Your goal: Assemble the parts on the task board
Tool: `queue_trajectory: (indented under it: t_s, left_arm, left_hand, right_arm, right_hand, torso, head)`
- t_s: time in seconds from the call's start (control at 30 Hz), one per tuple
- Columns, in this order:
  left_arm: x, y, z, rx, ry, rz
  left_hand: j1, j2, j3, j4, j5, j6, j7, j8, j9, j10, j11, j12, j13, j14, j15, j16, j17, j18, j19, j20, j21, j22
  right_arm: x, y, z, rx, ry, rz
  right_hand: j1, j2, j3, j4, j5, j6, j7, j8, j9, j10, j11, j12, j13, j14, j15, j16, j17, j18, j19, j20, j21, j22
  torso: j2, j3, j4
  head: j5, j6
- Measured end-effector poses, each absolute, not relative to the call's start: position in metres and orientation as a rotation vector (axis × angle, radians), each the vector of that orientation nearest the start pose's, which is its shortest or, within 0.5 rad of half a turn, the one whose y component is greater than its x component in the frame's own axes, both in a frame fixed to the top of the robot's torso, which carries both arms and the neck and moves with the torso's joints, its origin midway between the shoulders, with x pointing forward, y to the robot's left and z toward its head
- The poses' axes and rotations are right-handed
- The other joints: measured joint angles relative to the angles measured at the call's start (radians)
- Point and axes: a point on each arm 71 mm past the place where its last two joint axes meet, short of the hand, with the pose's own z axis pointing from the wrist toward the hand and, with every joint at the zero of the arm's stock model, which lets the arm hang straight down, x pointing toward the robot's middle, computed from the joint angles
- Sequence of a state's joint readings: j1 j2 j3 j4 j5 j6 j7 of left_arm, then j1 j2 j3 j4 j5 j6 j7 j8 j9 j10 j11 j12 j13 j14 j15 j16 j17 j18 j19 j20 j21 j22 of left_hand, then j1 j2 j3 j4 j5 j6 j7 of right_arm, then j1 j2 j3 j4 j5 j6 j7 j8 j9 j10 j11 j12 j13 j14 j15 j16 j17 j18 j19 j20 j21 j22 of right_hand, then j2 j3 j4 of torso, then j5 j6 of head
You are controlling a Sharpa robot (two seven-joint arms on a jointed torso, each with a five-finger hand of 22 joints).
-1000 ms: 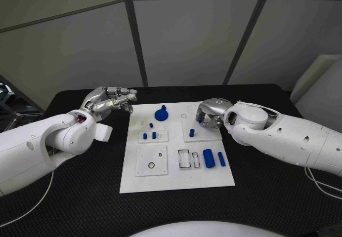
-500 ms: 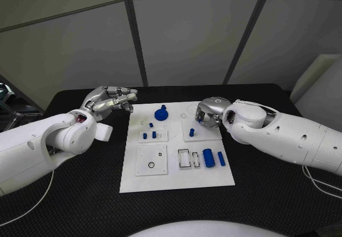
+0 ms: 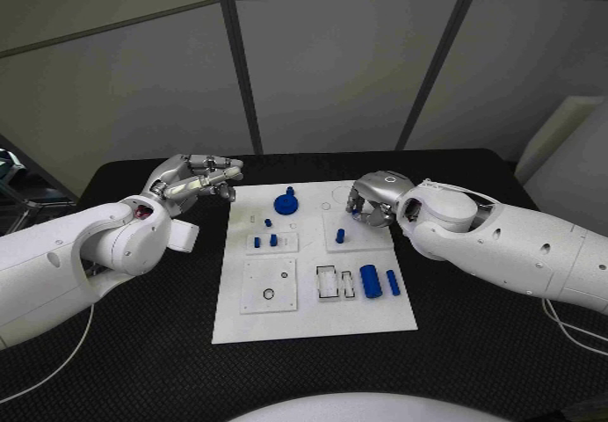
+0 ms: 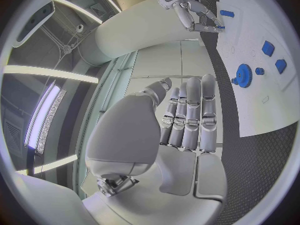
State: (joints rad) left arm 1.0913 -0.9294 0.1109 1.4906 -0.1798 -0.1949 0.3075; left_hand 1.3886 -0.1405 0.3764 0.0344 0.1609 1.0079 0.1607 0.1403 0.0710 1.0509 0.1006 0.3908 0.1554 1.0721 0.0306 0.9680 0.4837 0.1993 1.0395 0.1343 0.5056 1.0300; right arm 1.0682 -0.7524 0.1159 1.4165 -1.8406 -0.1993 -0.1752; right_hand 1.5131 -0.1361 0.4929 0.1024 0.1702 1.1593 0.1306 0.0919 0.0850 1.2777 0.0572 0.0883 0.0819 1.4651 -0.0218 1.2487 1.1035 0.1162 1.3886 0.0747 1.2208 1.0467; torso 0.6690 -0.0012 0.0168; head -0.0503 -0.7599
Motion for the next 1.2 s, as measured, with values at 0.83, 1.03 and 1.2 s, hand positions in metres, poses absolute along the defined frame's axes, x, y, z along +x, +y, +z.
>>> queue_trajectory:
  t_s: [0.83,1.03,1.2]
  left_arm:
    - [0.492,0.254,-0.183,-1.038,1.479,-1.502]
    - [0.492,0.25,-0.184,-1.037,1.482,-1.51]
    - [0.493,0.246,-0.184,-1.035,1.485,-1.516]
  left_hand:
    - [0.0,0.0,-0.003,-0.003,0.0,0.0,0.0,0.0,0.0,0.0,0.0,0.0,0.0,0.0,0.0,0.0,-0.001,0.0,0.0,0.0,0.0,-0.002]
    - [0.0,0.0,-0.007,-0.002,0.0,0.0,0.0,0.0,0.0,0.0,0.0,0.0,0.0,0.0,0.0,0.0,-0.001,0.0,0.0,0.0,-0.004,-0.004]
    - [0.0,0.0,-0.008,-0.003,0.0,0.0,0.0,0.0,0.0,0.0,0.0,0.0,0.0,0.0,0.0,0.0,-0.001,0.0,0.0,0.0,-0.004,-0.004]
  right_arm:
    - [0.45,-0.142,-0.165,-0.395,1.445,0.665]
    - [0.431,-0.111,-0.174,-0.404,1.45,0.782]
    - [0.42,-0.092,-0.189,-0.399,1.478,0.85]
  right_hand:
    - [-0.006,-0.006,0.031,-0.031,0.008,0.003,0.003,0.004,0.001,0.004,0.004,-0.002,0.002,0.0,0.0,0.008,0.0,0.0,0.0,0.0,0.011,0.011]
    - [-0.011,-0.003,0.032,-0.032,0.008,0.003,0.003,0.003,0.001,0.004,0.004,-0.005,0.002,0.0,0.0,0.008,0.0,0.0,0.0,0.0,0.012,0.012]
    - [-0.012,-0.002,0.032,-0.032,0.008,0.003,0.003,0.001,0.001,0.004,0.003,-0.005,0.002,0.0,0.0,0.008,-0.002,0.0,0.0,0.0,0.012,0.013]
  torso:
    - [0.0,-0.0005,-0.0005]
    - [-0.001,-0.0027,0.0011]
    - [-0.001,-0.0034,0.0012]
  head:
    - [0.041,0.001]
    - [0.074,-0.004]
    - [0.097,-0.01]
